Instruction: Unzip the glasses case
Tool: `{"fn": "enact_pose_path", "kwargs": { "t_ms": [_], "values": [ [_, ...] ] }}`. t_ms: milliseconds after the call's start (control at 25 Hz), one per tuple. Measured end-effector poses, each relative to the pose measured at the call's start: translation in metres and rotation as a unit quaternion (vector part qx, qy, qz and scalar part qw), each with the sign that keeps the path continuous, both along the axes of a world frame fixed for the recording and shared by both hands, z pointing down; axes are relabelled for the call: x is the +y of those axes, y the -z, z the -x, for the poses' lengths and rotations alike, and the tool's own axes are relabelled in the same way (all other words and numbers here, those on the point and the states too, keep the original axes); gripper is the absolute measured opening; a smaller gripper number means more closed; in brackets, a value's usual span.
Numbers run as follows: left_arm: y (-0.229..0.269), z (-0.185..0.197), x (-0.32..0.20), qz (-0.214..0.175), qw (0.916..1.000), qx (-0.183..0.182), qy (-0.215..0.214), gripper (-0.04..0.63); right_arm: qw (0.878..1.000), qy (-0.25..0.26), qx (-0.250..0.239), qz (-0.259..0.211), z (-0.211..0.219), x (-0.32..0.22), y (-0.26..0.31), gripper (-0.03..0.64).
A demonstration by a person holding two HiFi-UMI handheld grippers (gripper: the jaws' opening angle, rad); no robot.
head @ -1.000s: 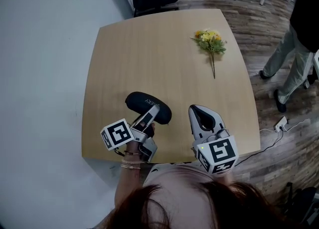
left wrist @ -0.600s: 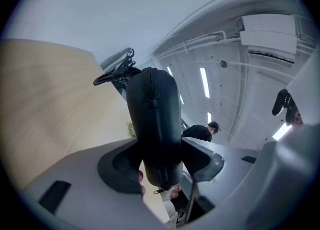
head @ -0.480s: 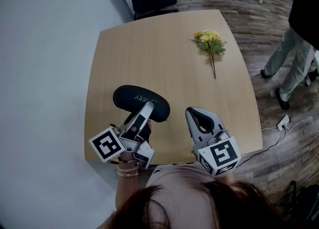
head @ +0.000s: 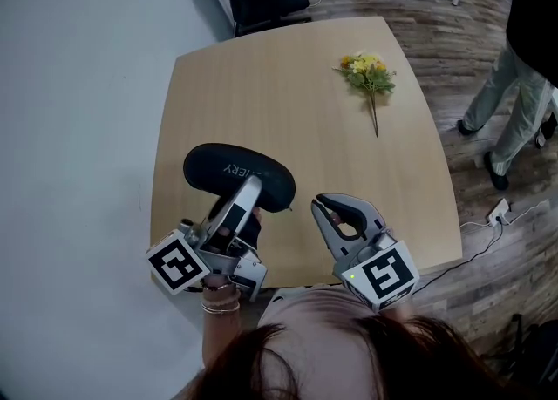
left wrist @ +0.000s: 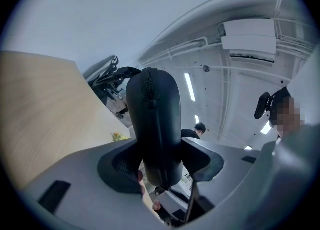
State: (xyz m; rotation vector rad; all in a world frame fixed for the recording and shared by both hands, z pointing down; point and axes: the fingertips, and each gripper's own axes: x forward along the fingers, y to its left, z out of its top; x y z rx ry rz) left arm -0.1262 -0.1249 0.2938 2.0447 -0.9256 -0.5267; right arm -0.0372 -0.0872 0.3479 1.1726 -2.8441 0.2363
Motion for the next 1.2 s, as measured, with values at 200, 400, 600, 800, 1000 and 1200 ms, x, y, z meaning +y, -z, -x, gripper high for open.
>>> {"fn": "enact_pose_path", "kwargs": {
  "t_ms": [200, 400, 600, 800, 1000, 1200],
  "values": [
    [0.012, -0.001, 0.002, -0.025, 0.9997, 0.001, 0.002, 0.241, 1.000, 0.028, -0.004, -0.011, 0.012, 0.008, 0.005, 0.069],
    [0.021, 0.000, 0.007, -0.061, 0.9981, 0.005, 0.000, 0.241, 0.998, 0.048, -0.014, -0.029, 0.023, 0.016, 0.017, 0.081],
    [0.024, -0.006, 0.010, -0.067, 0.9977, 0.011, -0.006, 0.241, 0.997, 0.054, -0.029, -0.041, 0.030, 0.018, 0.029, 0.091],
    [0.022, -0.011, 0.012, -0.065, 0.9978, 0.002, -0.007, 0.241, 0.997, 0.053, -0.035, -0.044, 0.030, 0.017, 0.033, 0.084],
    [0.019, -0.013, 0.011, -0.064, 0.9979, -0.004, -0.004, 0.241, 0.996, 0.046, -0.024, -0.066, 0.029, 0.016, 0.033, 0.030],
    [0.015, -0.013, 0.009, -0.063, 0.9979, -0.012, 0.003, 0.239, 0.996, 0.043, -0.012, -0.074, 0.026, 0.013, 0.027, 0.015]
  ]
}}
